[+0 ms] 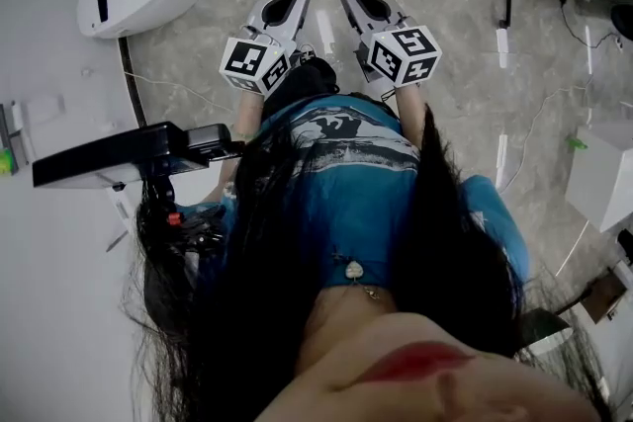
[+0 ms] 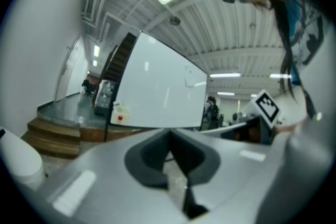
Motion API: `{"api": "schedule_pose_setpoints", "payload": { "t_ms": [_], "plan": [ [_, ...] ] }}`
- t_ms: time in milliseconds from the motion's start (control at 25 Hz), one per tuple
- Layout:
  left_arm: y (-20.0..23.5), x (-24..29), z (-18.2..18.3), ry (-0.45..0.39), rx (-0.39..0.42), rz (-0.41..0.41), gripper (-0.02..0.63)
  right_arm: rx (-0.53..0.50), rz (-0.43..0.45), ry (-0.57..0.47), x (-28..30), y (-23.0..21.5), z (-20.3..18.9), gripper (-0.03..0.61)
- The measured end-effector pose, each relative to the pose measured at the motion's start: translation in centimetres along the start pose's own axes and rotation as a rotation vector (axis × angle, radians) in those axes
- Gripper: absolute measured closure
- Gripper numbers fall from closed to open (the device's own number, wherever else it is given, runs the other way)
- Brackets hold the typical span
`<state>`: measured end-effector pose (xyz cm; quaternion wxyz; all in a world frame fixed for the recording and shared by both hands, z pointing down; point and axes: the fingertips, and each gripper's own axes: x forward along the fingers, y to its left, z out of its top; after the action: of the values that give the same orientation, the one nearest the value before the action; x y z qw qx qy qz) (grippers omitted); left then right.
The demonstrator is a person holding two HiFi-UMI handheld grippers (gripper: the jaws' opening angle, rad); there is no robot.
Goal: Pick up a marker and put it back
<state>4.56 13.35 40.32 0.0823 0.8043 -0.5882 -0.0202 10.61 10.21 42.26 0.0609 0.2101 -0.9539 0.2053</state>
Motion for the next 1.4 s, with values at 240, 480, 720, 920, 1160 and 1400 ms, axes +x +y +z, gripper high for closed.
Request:
{"api": "schedule_pose_setpoints", "payload": {
  "t_ms": [240, 480, 720, 920, 1160, 1400],
  "plan": [
    [9.9, 3.6, 1.6, -0.005, 0.000, -0.043, 0.612, 0.001, -0.055, -0.008, 9.3, -2.0, 2.5, 0.560],
    [14.7, 6.5, 2.0, -0.003, -0.042, -0.071, 0.612, -0.005, -0.105, 0.017, 13.4, -3.9, 4.0, 0.560],
    [13.8, 7.0, 1.8, -0.007, -0.060, -0.088, 0.612, -0.002, -0.126, 0.023, 12.7, -4.8, 4.6, 0.560],
    [14.7, 7.2, 2.4, -0.019, -0.069, -0.049, 0.612, -0.016, -0.104, 0.030, 14.0, -5.9, 5.7, 0.560],
    [17.8, 7.6, 3.6, -0.049, -0.065, 0.038, 0.612, -0.050, -0.051, 0.016, 17.5, -7.2, 8.3, 0.560],
    [26.1, 13.9, 4.3, -0.045, -0.098, 0.083, 0.612, -0.058, -0.028, 0.051, 26.5, -12.9, 11.6, 0.560]
  ]
}}
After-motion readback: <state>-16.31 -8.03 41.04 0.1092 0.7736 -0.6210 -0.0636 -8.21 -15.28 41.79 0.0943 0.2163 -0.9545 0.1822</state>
